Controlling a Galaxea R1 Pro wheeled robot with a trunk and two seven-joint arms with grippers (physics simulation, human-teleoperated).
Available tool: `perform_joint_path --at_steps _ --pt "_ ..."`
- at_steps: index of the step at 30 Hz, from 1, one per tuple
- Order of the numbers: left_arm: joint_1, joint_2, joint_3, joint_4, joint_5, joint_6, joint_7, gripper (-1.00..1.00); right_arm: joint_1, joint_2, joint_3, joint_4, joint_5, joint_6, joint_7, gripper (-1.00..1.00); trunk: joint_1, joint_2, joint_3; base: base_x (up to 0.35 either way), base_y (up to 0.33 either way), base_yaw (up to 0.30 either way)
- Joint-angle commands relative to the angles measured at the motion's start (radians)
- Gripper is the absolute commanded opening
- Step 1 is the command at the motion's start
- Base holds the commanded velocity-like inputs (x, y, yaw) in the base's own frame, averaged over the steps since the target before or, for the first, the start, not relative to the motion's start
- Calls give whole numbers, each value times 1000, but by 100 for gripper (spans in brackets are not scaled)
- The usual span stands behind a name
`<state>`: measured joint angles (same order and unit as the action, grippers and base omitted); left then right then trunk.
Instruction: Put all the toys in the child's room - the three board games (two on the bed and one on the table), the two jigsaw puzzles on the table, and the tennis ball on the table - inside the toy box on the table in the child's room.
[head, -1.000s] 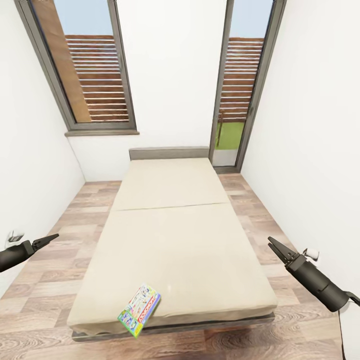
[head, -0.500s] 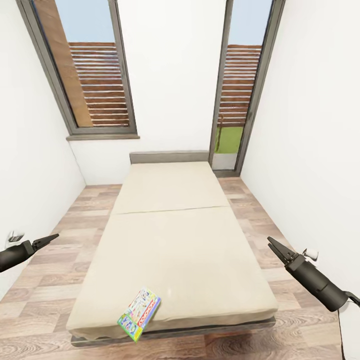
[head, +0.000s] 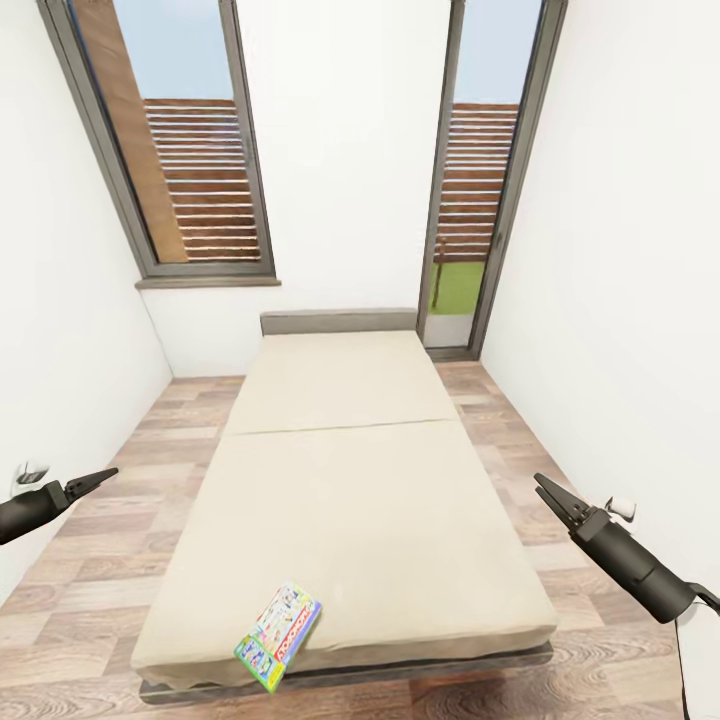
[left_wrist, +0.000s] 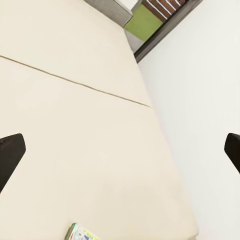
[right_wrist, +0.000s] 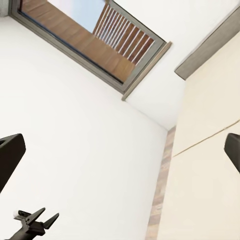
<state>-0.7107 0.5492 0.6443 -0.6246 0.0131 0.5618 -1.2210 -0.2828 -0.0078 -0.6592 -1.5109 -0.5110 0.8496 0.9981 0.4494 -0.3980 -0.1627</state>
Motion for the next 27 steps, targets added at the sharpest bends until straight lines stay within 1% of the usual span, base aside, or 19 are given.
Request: perform_joint_path --at_steps 1,27 --pt "-1 0 2 0 1 10 -3 100 -1 0 -1 0 -1 5 2 100 1 -2 0 0 0 0" --pt "-1 0 2 0 1 10 -2 100 -1 0 0 0 0 -6 2 100 1 -2 42 0 0 0"
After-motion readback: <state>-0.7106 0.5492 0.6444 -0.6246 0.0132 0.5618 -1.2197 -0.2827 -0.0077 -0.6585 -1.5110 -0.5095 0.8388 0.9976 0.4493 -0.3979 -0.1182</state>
